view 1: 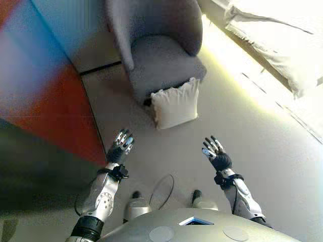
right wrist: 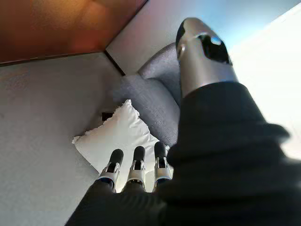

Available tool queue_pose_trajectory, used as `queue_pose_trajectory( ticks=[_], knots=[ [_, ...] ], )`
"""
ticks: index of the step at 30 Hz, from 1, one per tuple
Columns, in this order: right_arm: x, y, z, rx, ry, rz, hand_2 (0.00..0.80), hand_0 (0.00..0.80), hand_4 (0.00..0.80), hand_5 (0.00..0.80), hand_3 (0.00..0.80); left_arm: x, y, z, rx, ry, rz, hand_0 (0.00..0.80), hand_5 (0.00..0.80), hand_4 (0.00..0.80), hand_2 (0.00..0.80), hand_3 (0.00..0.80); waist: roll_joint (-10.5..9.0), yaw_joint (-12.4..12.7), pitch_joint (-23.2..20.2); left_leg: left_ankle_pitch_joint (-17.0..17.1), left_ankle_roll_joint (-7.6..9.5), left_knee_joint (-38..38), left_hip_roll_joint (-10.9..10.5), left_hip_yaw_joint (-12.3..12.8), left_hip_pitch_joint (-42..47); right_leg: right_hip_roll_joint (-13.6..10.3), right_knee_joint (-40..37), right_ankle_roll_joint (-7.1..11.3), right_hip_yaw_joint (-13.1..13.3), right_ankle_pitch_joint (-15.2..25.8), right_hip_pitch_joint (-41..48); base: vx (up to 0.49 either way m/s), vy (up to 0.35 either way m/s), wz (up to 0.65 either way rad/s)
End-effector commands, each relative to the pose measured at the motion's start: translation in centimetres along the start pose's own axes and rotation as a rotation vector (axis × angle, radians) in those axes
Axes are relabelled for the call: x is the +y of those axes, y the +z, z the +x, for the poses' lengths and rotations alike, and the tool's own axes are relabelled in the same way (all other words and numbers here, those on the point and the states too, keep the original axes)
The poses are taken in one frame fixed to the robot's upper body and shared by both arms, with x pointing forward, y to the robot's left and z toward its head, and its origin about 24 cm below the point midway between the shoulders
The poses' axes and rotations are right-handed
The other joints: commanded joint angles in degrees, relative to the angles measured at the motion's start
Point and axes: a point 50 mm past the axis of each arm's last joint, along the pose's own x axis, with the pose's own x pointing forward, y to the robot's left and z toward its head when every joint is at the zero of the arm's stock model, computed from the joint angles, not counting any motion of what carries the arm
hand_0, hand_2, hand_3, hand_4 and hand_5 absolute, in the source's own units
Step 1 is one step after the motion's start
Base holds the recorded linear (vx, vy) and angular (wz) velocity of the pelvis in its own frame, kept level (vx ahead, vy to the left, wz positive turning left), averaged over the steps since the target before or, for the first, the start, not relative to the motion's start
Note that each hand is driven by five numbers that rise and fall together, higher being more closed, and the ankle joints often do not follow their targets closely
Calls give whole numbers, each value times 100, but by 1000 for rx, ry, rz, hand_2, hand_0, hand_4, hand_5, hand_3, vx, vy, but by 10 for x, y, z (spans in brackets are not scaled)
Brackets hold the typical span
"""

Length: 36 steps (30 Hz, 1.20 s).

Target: Pick up the cushion and take it to the sofa

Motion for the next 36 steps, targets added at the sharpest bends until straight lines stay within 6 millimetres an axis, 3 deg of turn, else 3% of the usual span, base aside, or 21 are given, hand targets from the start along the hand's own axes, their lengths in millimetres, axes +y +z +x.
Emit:
queue_pose_trajectory(
  ticks=[1, 29, 36],
  knots=[
    [15, 26, 9, -115, 81, -22, 0, 0, 0, 0, 0, -14, 23, 8, -98, -86, 40, 0, 0, 0, 0, 0, -106, 18, 97, -549, 429, 403, -138, 203, -64, -125, 185, 73, -374, -121, -99, 0, 0, 0],
    [18, 26, 11, -123, 78, -20, 0, 0, 0, 0, 0, -14, 25, 9, -110, -91, 47, 0, 0, 0, 0, 0, -123, 17, 116, -556, 439, 364, -147, 228, -13, -126, 156, 85, -359, -111, -59, 0, 0, 0],
    [16, 21, 6, -99, 74, -11, 0, 0, 0, 0, 0, -5, 22, 1, -97, -56, 50, 0, 0, 0, 0, 0, -152, -90, 45, -586, 464, 300, -146, 316, 88, -92, 137, 76, -206, -144, -38, 39, -10, -5]
  ],
)
